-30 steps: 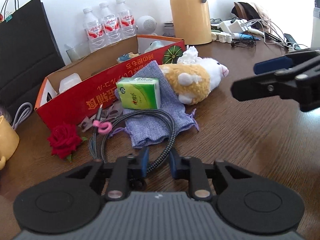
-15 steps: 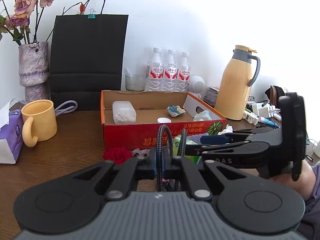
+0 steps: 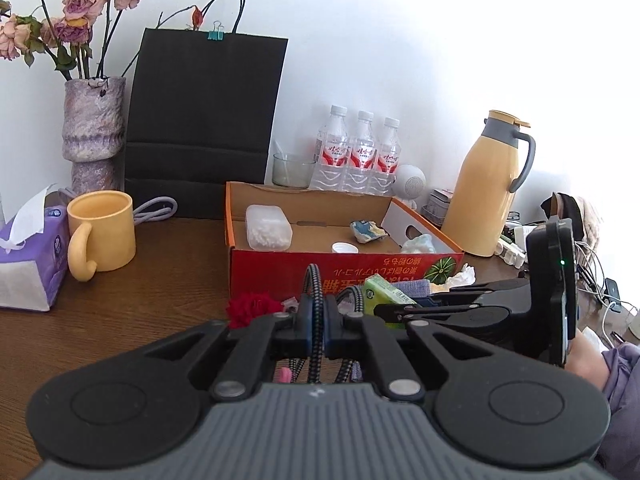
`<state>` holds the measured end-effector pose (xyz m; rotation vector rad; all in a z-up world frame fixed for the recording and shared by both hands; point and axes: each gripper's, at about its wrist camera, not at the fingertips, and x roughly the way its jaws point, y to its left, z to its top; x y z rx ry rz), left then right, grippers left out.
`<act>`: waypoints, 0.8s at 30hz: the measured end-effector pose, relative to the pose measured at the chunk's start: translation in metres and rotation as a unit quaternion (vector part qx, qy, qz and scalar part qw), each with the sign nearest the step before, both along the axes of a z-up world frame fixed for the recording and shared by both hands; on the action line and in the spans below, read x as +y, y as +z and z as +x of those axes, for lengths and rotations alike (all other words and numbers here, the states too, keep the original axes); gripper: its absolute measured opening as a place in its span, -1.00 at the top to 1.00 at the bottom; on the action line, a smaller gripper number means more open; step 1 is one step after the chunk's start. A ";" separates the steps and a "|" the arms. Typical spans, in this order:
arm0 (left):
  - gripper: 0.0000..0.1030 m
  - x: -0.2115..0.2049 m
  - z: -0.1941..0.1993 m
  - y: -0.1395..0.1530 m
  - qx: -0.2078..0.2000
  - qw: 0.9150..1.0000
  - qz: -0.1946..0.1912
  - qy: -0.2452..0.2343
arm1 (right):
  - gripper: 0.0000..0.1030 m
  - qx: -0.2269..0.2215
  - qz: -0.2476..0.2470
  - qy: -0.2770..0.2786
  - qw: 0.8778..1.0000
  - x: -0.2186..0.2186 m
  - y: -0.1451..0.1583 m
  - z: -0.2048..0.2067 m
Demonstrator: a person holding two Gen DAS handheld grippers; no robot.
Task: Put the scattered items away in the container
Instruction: 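Grasp the black braided cable with the left gripper while the right grasps the green box, then carry the cable and green box over the cardboard box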
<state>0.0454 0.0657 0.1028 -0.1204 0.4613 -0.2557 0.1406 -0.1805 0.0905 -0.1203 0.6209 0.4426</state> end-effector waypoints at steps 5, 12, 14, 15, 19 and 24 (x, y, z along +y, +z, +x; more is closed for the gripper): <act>0.89 -0.012 -0.022 0.016 -0.023 1.000 0.006 0.006 | 0.71 -0.033 0.016 -0.013 0.999 -0.013 0.032 -0.042; 0.89 -0.042 -0.065 0.013 -0.030 0.999 0.010 -0.006 | 0.71 -0.048 0.032 -0.028 0.998 -0.043 0.047 -0.123; 0.89 -0.051 -0.079 0.011 -0.030 0.999 0.009 -0.014 | 0.71 -0.049 0.038 -0.034 0.998 -0.050 0.047 -0.143; 0.89 -0.055 -0.087 0.011 -0.031 0.999 0.008 -0.018 | 0.71 -0.050 0.038 -0.036 0.997 -0.052 0.047 -0.153; 0.89 -0.070 -0.119 0.011 -0.040 0.998 0.014 -0.036 | 0.71 -0.062 0.045 -0.038 0.996 -0.059 0.051 -0.189; 0.89 -0.079 -0.153 0.007 -0.046 0.997 0.017 -0.053 | 0.70 -0.074 0.055 -0.048 0.995 -0.067 0.050 -0.230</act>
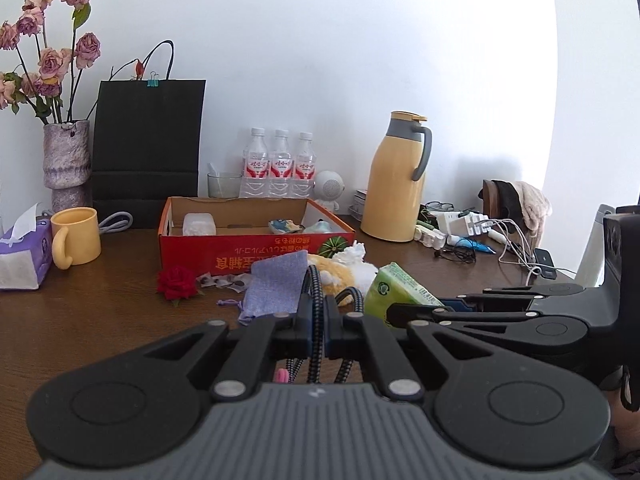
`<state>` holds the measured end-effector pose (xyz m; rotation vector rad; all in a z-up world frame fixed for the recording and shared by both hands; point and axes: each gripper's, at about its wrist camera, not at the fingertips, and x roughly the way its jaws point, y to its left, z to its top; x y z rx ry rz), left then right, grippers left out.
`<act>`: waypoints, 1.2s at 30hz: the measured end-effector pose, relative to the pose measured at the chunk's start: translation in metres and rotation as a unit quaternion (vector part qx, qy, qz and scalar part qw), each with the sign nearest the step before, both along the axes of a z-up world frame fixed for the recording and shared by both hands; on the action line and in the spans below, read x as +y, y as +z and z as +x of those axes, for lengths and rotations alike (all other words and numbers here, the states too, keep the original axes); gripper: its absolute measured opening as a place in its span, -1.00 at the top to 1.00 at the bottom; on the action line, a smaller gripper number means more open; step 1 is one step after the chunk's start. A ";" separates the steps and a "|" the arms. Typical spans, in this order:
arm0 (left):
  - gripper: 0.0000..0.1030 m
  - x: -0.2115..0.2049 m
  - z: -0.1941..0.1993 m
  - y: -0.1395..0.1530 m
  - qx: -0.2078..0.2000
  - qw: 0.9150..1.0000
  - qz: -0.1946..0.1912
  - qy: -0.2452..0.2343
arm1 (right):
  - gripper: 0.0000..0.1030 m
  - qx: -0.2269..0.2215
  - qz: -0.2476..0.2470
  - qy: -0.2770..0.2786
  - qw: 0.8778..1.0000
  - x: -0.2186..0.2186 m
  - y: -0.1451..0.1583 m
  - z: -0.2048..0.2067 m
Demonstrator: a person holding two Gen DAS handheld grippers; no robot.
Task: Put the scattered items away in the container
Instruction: 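Carry the cable and green box over the cardboard box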
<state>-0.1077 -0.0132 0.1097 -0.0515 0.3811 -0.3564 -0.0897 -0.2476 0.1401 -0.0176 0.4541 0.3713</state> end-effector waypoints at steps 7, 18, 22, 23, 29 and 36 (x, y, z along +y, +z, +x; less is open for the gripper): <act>0.89 0.001 -0.019 -0.006 -0.003 1.000 -0.001 -0.007 | 0.70 -0.004 0.008 -0.008 1.000 -0.002 -0.003 -0.024; 0.89 0.009 0.062 0.018 -0.016 1.000 -0.015 0.021 | 0.70 0.000 0.011 -0.016 1.000 0.009 0.014 0.048; 0.89 0.011 0.123 0.038 -0.033 0.999 -0.015 0.031 | 0.70 0.001 0.016 -0.011 1.000 0.015 0.026 0.116; 0.89 0.011 0.141 0.043 -0.037 0.999 -0.015 0.036 | 0.70 0.001 0.017 -0.012 1.000 0.015 0.030 0.137; 0.89 0.001 0.280 0.072 -0.029 0.998 -0.013 0.056 | 0.70 0.015 0.026 -0.020 0.999 0.025 0.057 0.286; 0.89 -0.016 0.427 0.056 0.057 0.994 0.058 0.066 | 0.70 0.105 -0.014 -0.023 0.994 0.022 0.049 0.420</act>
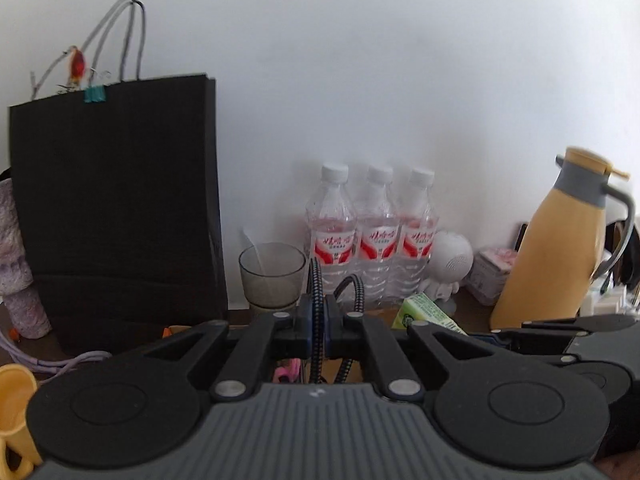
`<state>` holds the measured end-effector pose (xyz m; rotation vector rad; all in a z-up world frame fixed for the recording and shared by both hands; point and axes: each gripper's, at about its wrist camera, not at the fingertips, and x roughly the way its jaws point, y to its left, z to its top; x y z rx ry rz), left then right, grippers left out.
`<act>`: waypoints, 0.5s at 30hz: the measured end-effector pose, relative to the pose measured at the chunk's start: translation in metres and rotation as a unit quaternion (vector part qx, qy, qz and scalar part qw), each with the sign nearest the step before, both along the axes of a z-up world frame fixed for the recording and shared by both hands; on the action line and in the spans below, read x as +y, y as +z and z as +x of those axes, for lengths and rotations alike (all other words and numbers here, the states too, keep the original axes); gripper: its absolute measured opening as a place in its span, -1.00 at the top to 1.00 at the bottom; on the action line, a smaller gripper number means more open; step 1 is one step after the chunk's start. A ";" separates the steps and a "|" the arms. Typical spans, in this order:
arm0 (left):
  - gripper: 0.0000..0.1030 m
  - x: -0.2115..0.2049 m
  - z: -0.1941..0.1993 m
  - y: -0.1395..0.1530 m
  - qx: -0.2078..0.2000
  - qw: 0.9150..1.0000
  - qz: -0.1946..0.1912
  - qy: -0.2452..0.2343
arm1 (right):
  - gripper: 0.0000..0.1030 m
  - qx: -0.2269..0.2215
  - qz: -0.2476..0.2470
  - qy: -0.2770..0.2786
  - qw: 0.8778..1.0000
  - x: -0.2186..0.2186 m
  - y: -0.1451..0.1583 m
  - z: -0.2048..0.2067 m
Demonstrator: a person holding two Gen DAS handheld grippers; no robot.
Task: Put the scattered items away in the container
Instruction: 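Carry the cable and green box over the cardboard box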
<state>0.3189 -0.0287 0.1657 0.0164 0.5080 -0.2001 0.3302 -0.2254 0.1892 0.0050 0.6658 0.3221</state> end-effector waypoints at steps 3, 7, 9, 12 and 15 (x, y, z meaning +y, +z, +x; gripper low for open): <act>0.89 -0.014 0.031 -0.022 0.020 0.998 0.061 -0.006 | 0.70 0.069 -0.026 0.003 0.997 -0.004 -0.022 0.038; 0.88 -0.033 0.062 -0.056 0.047 0.993 0.111 -0.016 | 0.69 0.163 -0.035 -0.004 0.986 -0.009 -0.055 0.077; 0.87 -0.041 0.071 -0.069 0.061 0.991 0.114 -0.027 | 0.69 0.189 -0.062 -0.009 0.980 -0.006 -0.072 0.087; 0.79 -0.048 0.076 -0.084 0.083 0.992 0.087 -0.047 | 0.54 0.200 -0.086 -0.031 0.976 -0.008 -0.087 0.094; 0.56 -0.045 0.080 -0.086 0.101 0.992 0.058 -0.048 | 0.27 0.209 -0.056 -0.035 0.976 -0.017 -0.087 0.096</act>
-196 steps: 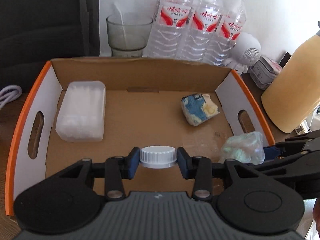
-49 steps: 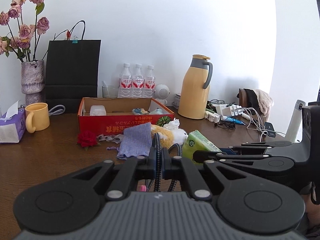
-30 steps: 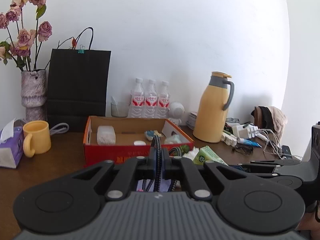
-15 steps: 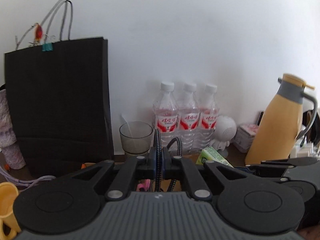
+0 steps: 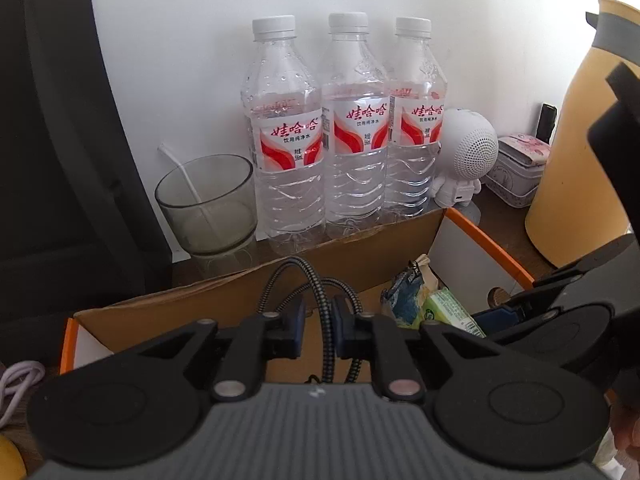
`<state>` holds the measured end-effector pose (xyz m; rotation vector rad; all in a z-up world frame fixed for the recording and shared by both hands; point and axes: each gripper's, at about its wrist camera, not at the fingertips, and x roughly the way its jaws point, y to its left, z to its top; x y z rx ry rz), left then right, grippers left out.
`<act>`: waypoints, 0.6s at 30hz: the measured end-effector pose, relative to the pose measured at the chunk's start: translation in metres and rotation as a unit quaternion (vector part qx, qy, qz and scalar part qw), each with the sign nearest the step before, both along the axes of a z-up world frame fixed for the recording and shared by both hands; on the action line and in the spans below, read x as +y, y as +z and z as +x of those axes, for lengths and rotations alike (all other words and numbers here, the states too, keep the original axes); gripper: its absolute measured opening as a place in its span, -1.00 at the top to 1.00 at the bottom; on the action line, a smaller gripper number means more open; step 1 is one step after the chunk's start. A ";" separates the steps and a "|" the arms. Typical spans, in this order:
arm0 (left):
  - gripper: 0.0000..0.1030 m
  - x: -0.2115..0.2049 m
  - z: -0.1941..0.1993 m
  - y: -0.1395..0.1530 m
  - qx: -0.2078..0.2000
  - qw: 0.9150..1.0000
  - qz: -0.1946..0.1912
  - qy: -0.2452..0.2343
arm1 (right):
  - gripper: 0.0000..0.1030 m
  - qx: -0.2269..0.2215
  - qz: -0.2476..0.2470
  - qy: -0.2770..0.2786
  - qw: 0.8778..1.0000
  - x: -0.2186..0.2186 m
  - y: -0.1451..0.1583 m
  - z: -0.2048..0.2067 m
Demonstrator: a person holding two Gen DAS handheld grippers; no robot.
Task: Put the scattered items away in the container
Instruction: 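Release the cable and green box into the cardboard box and withdraw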
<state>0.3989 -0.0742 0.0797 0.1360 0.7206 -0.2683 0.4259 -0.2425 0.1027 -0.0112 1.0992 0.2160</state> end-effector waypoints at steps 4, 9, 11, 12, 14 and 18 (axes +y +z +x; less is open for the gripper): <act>0.22 0.020 0.002 0.018 0.012 1.000 -0.028 0.003 | -0.24 -0.011 -0.003 -0.015 1.000 -0.009 0.018 0.000; -0.24 0.050 -0.006 0.050 0.011 0.999 -0.024 0.039 | -0.31 -0.009 0.018 -0.031 0.999 -0.019 0.048 0.003; -0.46 0.063 -0.009 0.059 0.028 0.998 -0.028 0.056 | -0.37 -0.003 0.031 -0.036 0.999 -0.019 0.060 0.000; -0.54 0.069 -0.010 0.064 0.038 0.997 -0.026 0.065 | -0.40 0.002 0.036 -0.037 0.999 -0.019 0.065 -0.001; -0.67 0.077 -0.015 0.072 0.053 0.995 -0.016 0.086 | -0.53 0.018 0.035 -0.034 0.999 -0.014 0.073 -0.007; -1.00 0.092 -0.024 0.077 0.120 0.985 -0.022 0.121 | -0.66 0.033 0.009 -0.018 0.999 0.003 0.088 -0.024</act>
